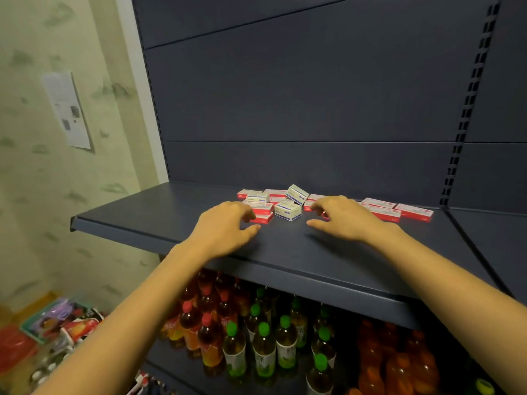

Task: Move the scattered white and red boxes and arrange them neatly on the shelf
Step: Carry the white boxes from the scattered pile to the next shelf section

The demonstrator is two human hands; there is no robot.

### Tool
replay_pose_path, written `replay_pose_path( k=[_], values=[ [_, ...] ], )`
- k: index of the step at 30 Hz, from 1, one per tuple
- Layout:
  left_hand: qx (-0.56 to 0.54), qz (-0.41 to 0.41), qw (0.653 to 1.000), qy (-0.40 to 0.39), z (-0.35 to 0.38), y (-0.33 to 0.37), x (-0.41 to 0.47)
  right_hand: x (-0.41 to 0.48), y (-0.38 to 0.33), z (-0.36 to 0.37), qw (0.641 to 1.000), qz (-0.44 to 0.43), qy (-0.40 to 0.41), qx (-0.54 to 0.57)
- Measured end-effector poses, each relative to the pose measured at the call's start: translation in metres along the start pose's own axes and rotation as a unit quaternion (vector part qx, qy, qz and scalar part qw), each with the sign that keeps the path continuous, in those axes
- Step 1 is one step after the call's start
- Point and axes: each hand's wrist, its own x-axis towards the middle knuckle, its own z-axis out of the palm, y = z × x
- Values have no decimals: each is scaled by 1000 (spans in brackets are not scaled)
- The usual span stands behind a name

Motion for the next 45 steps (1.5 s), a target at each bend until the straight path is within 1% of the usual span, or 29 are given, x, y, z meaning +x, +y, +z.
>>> replay_pose_path(
  k=[4, 9, 12, 15, 17, 19, 24, 26, 29, 32, 36, 39, 45],
  values=[
    [-10, -7, 1000, 13, -1, -26, 27, 42, -4, 18, 999, 27, 1, -18],
    [-12, -4, 1000, -13, 2, -53, 63, 85, -2, 34, 998, 48, -23, -22],
    [-28, -3, 999, -18, 6, -68, 86, 98, 3, 42, 998, 40, -41, -37],
    [-58, 4, 998, -37, 12, -78, 107, 102, 5, 43, 998, 33, -21, -42],
    [-71, 20, 995, -63, 17, -83, 121, 102, 6, 36, 999, 31, -2, -37],
    [-84, 36, 990, -105, 22, -90, 136, 101, 7, 28, 999, 30, 12, -28],
    [-129, 78, 963, -222, 38, -104, 167, 99, 6, 17, 998, 45, 48, -13],
    [-137, 102, 954, -245, 45, -109, 178, 98, 4, 18, 996, 63, 61, -5],
    [-158, 135, 941, -267, 54, -116, 191, 95, 1, 20, 994, 97, 58, -9],
    [-173, 173, 936, -255, 58, -120, 200, 88, -2, 19, 989, 133, 70, -1],
    [-183, 234, 938, -177, 49, -111, 205, 66, -2, 15, 978, 181, 103, 20],
    [-215, 283, 925, -132, 38, -85, 204, 39, -1, 8, 966, 223, 129, 36],
    [-227, 380, 888, -127, 30, -10, 189, -35, 6, -18, 937, 311, 153, 43]
  ],
)
